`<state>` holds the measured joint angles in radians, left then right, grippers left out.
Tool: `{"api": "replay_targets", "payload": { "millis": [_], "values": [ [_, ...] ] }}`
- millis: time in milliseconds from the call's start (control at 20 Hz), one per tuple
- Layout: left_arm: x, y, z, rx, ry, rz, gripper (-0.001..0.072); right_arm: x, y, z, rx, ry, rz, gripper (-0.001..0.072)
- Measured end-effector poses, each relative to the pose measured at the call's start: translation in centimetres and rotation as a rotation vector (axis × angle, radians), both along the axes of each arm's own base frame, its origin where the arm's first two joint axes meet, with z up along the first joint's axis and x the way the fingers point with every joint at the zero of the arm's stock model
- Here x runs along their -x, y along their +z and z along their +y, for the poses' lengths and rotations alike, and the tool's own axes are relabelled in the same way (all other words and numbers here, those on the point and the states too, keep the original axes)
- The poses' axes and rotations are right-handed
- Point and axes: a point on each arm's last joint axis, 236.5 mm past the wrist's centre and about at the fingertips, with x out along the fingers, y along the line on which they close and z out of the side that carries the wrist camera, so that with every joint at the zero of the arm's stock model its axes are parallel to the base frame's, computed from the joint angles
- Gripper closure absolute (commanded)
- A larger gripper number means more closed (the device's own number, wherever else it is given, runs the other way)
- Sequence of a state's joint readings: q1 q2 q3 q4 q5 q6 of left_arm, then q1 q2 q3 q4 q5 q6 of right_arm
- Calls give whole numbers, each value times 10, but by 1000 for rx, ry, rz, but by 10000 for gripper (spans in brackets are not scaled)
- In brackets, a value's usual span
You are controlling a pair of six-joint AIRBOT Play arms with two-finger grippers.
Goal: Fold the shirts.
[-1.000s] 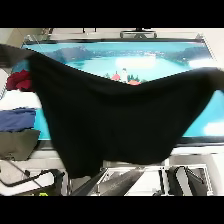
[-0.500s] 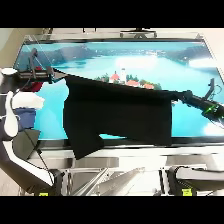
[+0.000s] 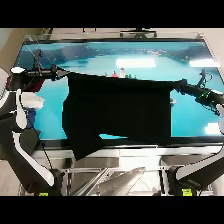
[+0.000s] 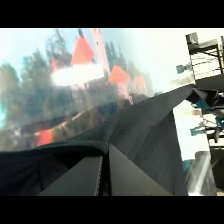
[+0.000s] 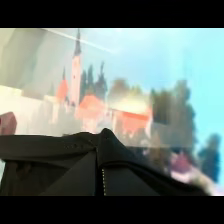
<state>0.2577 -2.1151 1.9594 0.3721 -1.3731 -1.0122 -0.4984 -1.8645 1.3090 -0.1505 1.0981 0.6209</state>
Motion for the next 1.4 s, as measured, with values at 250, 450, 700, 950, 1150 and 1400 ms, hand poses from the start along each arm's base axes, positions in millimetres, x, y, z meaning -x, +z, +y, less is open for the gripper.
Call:
{"api": "replay_targets", "payload": {
  "millis": [250, 450, 700, 950, 1150, 1400],
  "values": [
    [14, -16, 2, -70, -64, 39, 700, 18, -17, 8, 61, 115, 67, 693],
    [40, -36, 6, -141, -140, 141, 700, 37, -29, 14, 91, 198, 125, 693],
    [56, -52, 14, -205, -167, 225, 701, 57, -49, 10, 146, 246, 220, 692],
    [64, -73, 23, -312, -169, 290, 701, 58, -60, 5, 189, 236, 251, 691],
    [59, -82, 27, -366, -141, 295, 412, 57, -63, 5, 205, 232, 258, 454],
    [69, -81, 35, -355, -127, 370, 415, 70, -67, 0, 209, 224, 353, 299]
  ]
}}
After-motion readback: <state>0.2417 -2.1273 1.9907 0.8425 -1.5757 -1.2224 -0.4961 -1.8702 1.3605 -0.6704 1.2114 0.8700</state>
